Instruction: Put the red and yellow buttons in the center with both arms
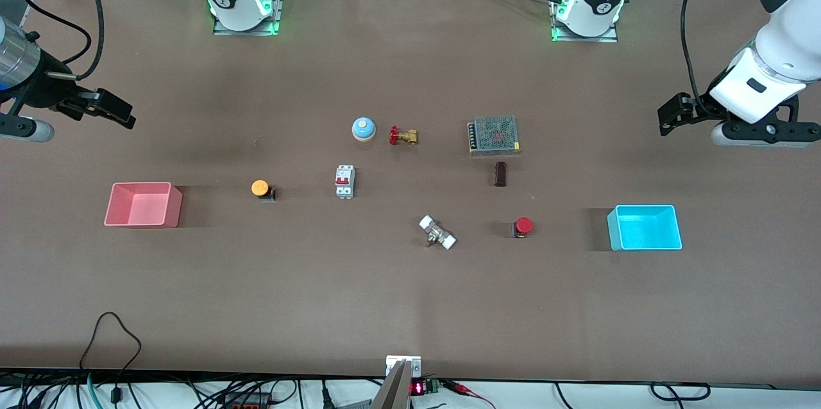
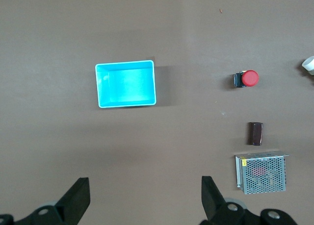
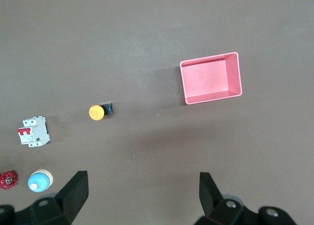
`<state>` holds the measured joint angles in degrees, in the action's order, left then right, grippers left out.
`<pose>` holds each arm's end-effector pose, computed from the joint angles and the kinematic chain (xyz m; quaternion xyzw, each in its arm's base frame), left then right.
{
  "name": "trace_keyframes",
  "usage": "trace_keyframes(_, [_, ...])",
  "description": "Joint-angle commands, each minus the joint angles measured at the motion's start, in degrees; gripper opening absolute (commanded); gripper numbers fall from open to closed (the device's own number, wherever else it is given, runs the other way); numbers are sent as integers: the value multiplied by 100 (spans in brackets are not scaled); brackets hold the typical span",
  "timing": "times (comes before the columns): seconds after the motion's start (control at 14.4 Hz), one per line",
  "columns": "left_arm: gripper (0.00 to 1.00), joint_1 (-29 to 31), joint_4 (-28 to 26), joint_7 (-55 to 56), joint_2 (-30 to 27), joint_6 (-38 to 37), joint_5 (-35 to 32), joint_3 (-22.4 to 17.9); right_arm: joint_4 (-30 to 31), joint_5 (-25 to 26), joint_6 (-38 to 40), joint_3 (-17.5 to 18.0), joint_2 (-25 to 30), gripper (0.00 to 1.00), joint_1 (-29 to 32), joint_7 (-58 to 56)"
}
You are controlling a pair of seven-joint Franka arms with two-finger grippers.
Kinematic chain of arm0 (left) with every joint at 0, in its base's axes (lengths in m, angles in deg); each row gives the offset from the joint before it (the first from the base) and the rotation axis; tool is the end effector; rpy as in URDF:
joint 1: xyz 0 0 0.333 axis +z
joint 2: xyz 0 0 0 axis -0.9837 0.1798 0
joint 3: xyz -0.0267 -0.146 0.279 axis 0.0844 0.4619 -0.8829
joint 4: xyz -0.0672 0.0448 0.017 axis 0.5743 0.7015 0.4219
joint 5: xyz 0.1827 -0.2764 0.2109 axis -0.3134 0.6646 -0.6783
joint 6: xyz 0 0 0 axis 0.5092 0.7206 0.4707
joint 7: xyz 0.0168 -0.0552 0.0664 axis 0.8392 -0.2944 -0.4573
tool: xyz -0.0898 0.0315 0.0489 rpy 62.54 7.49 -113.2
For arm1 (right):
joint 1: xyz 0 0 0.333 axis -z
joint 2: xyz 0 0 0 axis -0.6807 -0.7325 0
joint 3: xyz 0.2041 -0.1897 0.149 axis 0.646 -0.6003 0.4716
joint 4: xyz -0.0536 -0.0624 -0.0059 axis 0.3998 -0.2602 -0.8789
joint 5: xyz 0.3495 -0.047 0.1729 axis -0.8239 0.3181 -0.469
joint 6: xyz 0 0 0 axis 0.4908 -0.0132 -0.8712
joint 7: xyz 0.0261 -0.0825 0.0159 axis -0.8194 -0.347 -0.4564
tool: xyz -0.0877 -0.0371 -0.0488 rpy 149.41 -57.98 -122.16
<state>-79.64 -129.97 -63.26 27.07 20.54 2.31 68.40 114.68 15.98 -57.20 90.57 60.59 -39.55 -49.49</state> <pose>0.5591 -0.0398 0.5559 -0.9996 0.0148 -0.0136 0.0210 0.5669 0.0168 0.5759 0.9968 -0.0795 -0.0053 0.0069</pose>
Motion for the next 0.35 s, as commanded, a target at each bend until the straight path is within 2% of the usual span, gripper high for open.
trace_keyframes(0.0, [100,61,178,-128,76,-145,54,31,15,-67,52,11,22,100,25,-66])
trace_keyframes(0.28, [100,61,178,-128,76,-145,54,31,15,-59,52,11,5,100,25,-66])
